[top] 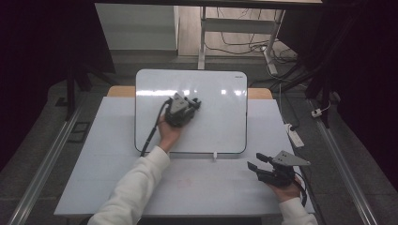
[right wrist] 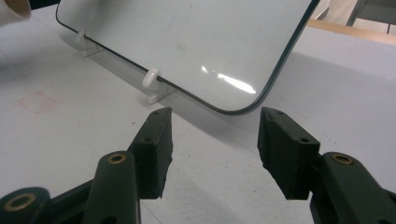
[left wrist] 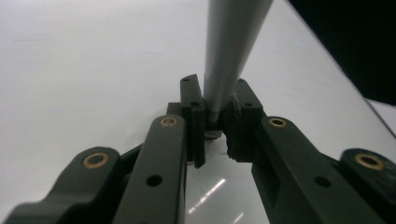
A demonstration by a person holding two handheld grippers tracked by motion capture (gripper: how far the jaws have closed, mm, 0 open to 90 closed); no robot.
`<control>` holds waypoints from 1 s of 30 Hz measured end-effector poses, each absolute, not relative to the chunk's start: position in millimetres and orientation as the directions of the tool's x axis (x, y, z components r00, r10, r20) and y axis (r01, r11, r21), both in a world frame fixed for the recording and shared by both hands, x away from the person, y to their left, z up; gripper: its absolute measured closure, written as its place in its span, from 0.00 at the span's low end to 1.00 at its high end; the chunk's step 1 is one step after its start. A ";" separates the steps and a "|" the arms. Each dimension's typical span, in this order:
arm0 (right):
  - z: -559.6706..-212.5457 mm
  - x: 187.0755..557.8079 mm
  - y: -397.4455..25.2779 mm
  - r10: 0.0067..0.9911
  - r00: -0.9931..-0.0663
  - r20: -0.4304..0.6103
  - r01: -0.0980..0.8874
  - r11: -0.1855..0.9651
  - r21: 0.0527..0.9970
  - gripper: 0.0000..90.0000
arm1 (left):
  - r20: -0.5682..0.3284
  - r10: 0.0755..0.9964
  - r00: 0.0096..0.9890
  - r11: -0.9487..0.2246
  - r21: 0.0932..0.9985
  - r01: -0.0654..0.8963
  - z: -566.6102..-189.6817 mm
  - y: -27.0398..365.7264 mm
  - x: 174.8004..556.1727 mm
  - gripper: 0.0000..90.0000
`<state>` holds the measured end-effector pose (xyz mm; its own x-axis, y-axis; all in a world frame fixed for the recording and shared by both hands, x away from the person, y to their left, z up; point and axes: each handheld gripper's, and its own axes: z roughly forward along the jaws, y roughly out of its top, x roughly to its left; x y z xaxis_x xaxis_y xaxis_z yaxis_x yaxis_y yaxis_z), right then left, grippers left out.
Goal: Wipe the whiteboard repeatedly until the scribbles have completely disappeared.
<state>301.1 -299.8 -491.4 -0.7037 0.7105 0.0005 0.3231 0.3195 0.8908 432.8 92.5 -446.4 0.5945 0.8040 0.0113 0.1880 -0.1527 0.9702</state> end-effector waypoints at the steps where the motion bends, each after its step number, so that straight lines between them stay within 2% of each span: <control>1: -491.5 301.6 -299.5 0.709 -0.705 0.001 0.323 0.319 0.891 0.50 | -0.017 0.804 0.595 -0.126 0.972 0.199 -447.3 97.4 432.6 0.87; 5: -492.6 302.1 -296.2 0.703 -0.712 0.000 0.324 0.329 0.887 0.50 | -0.013 0.774 0.633 -0.143 0.970 0.195 -453.7 76.3 429.1 0.87; 6: -492.4 301.5 -295.4 0.702 -0.712 -0.004 0.322 0.332 0.887 0.50 | 0.015 0.755 0.656 -0.172 0.969 0.176 -457.4 56.7 426.8 0.86; 9: -491.1 299.9 -295.5 0.703 -0.711 -0.012 0.315 0.335 0.888 0.50 | 0.036 0.748 0.662 -0.190 0.968 0.161 -457.3 45.2 426.4 0.86; 12: -491.4 300.7 -298.5 0.708 -0.706 -0.002 0.321 0.323 0.890 0.50 | 0.041 0.772 0.635 -0.179 0.972 0.155 -451.9 51.5 431.7 0.86; 14: -491.8 301.0 -299.1 0.708 -0.706 0.002 0.324 0.321 0.890 0.50 | -0.012 0.784 0.621 -0.126 0.976 0.178 -448.1 67.8 437.2 0.87; 21: -492.9 301.7 -295.9 0.701 -0.713 -0.006 0.321 0.334 0.886 0.50 | 0.075 0.749 0.658 -0.224 0.964 0.146 -458.4 51.7 423.0 0.86; 25: -491.5 300.4 -296.8 0.705 -0.709 -0.005 0.319 0.327 0.890 0.50 | 0.037 0.802 0.596 -0.167 0.972 0.164 -450.3 82.6 429.3 0.87; 26: -491.1 300.4 -296.8 0.705 -0.709 -0.006 0.318 0.328 0.890 0.50 | 0.014 0.825 0.565 -0.134 0.976 0.171 -446.8 100.4 431.6 0.87; 30: -492.1 301.3 -295.2 0.702 -0.713 -0.004 0.320 0.330 0.888 0.50 | -0.023 0.830 0.557 -0.096 0.978 0.184 -447.4 109.9 432.6 0.87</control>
<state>301.3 -295.2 -492.1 -0.7127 0.7015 -0.0042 0.3198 0.3302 0.8881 432.6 109.9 -447.4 0.5573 0.8300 -0.0233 0.1845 -0.0964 0.9781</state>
